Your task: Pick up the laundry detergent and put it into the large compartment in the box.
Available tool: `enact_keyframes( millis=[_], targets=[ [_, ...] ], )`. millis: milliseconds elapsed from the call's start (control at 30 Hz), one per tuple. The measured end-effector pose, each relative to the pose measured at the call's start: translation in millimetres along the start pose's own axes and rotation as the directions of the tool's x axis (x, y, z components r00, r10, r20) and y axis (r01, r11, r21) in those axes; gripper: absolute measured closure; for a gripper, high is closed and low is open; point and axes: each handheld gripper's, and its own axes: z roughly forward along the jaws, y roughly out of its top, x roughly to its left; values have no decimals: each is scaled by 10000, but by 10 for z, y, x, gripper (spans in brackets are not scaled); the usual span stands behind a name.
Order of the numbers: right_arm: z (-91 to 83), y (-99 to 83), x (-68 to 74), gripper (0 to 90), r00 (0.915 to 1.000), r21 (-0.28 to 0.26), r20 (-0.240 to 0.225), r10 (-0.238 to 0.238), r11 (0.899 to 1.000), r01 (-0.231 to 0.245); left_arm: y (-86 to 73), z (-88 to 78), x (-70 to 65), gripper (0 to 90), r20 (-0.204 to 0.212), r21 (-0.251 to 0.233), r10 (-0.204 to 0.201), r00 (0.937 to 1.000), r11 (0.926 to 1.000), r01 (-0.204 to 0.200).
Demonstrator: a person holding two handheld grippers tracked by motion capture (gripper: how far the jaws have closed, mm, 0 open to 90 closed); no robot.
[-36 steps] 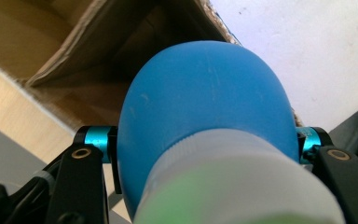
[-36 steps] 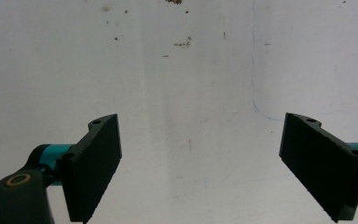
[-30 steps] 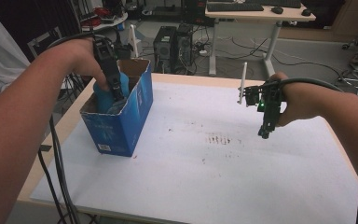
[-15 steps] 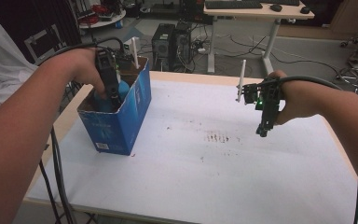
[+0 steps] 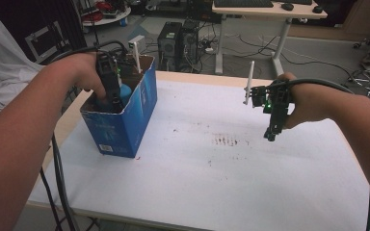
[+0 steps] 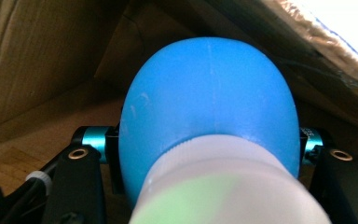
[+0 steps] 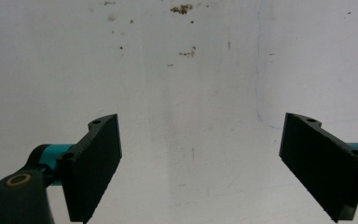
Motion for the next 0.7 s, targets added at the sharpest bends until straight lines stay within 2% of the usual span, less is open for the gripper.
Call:
enact_keyframes(
  millis=[333, 667, 700],
  targets=[
    [-16, -33, -4, 119, 10000, 61, 49, 19, 10000, -19, 1, -11, 7, 372, -42, 212, -33, 10000, 9998, 34],
    [-10, -17, 0, 119, 9999, 14, 78, -69, 10000, 69, -40, -121, -16, 319, -234, 58, 42, 9997, 10000, -41],
    [-10, -13, 6, 118, 10000, -9, 77, 0, 10000, 0, -42, -131, -18, 319, -287, 60, 152, 9995, 9999, -150]
  ],
)
